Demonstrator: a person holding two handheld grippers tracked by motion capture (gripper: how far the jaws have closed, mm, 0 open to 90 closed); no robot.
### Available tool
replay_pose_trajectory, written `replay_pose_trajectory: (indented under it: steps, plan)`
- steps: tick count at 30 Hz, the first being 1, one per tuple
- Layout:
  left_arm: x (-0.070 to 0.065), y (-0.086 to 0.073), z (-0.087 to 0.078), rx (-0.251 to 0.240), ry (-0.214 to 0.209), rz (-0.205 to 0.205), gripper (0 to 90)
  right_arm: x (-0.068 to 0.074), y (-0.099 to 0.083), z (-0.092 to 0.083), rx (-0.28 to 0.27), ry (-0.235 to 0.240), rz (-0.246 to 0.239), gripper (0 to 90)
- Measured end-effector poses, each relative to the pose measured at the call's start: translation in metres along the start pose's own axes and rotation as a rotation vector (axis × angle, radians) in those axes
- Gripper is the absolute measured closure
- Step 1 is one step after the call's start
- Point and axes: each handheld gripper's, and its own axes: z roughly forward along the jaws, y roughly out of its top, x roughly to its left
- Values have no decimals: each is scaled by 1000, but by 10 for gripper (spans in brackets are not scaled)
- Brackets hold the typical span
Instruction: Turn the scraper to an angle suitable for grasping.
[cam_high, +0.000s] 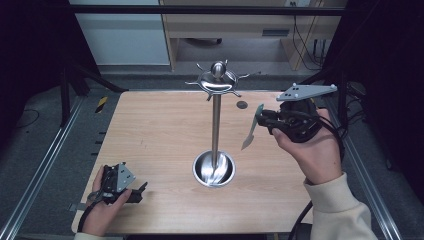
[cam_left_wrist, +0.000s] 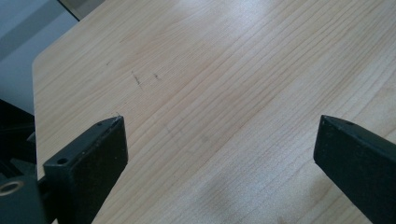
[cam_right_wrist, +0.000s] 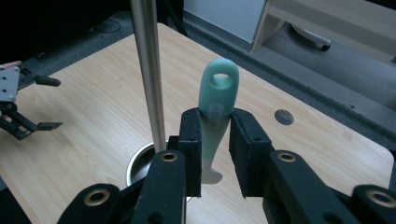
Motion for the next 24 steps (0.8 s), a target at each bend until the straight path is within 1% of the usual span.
replay_pose_trajectory:
  steps: [13, 24]
  plan:
    - [0, 0, 0, 1, 0, 2, 27, 5, 8, -8, -46, 42, -15, 750]
    - [-1, 0, 0, 2, -1, 3, 27, 12, 16, -12, -61, 63, -36, 750]
